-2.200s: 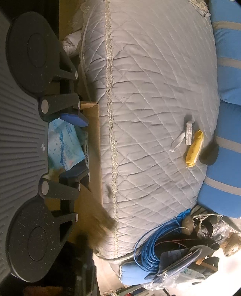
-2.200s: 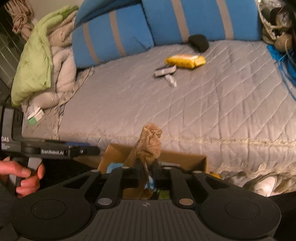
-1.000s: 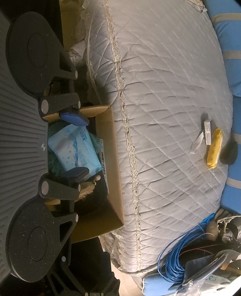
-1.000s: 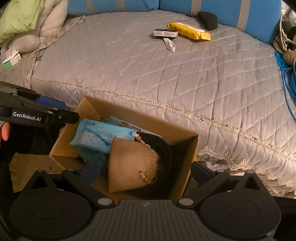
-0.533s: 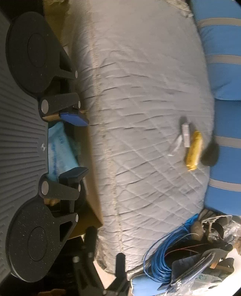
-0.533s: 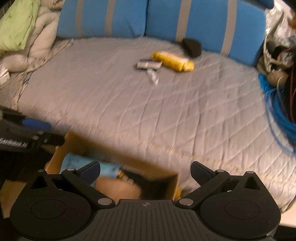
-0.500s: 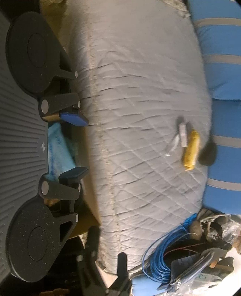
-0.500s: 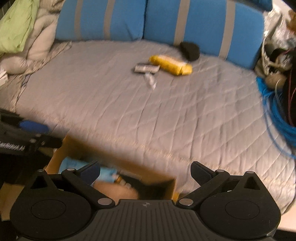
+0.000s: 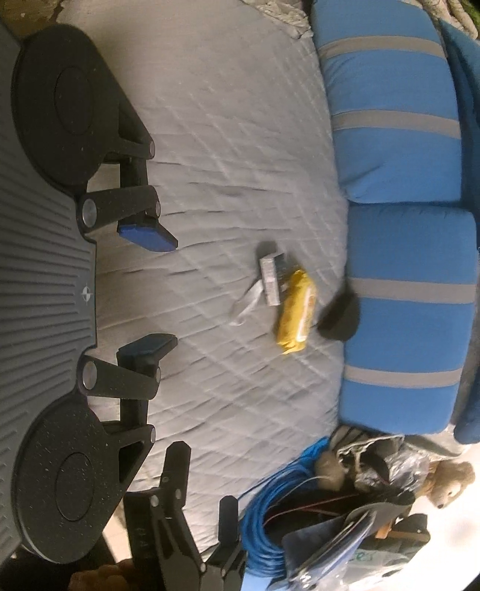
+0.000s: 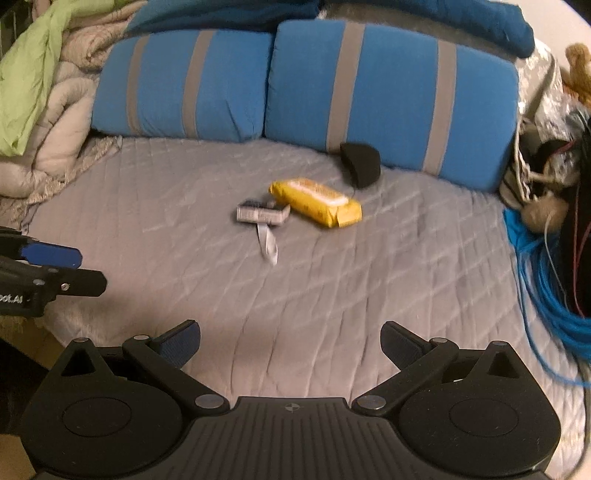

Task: Organize soft objects
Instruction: 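Move both open tools back toward the remaining items on the bed, then grasp the white strap beside the small black box with the right tool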

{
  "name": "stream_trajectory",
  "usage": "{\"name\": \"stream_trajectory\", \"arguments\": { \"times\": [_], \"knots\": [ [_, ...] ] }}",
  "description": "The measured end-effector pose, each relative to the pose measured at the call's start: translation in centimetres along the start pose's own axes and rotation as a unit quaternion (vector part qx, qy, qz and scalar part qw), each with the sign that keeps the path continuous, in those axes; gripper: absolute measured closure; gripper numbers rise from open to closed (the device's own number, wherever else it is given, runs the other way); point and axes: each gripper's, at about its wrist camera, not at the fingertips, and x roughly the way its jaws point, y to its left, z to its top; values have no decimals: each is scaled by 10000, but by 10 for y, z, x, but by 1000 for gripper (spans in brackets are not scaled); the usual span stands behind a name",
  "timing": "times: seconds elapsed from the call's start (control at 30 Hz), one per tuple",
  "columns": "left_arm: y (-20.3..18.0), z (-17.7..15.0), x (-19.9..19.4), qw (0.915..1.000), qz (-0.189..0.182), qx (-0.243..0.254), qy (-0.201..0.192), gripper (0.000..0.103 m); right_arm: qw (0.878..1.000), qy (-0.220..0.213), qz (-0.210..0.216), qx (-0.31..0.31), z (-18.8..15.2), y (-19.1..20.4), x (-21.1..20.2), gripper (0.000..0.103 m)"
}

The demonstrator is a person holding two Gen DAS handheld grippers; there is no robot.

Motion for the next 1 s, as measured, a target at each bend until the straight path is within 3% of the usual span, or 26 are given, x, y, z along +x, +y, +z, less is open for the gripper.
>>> {"name": "stream_trajectory", "arguments": {
  "times": [0.27, 0.43, 0.63, 0.83, 1.0],
  "knots": [
    [5, 28, 18, 9998, 69, -45, -179, 55, 9991, -361, -54, -222, 12, -7, 19, 0],
    [10, 24, 26, 9995, 162, -54, -270, 55, 9977, -540, 40, -411, 15, -5, 28, 0],
    [21, 16, 36, 9998, 170, -113, -33, 55, 9974, -367, 315, -539, 23, -3, 48, 0],
    [23, 17, 30, 9998, 61, -143, -79, 55, 9959, -175, 568, -677, 32, 3, 74, 1],
    [25, 20, 32, 9997, 25, -258, 44, 55, 9943, -12, 703, -797, 38, 12, 99, 9]
  ]
}}
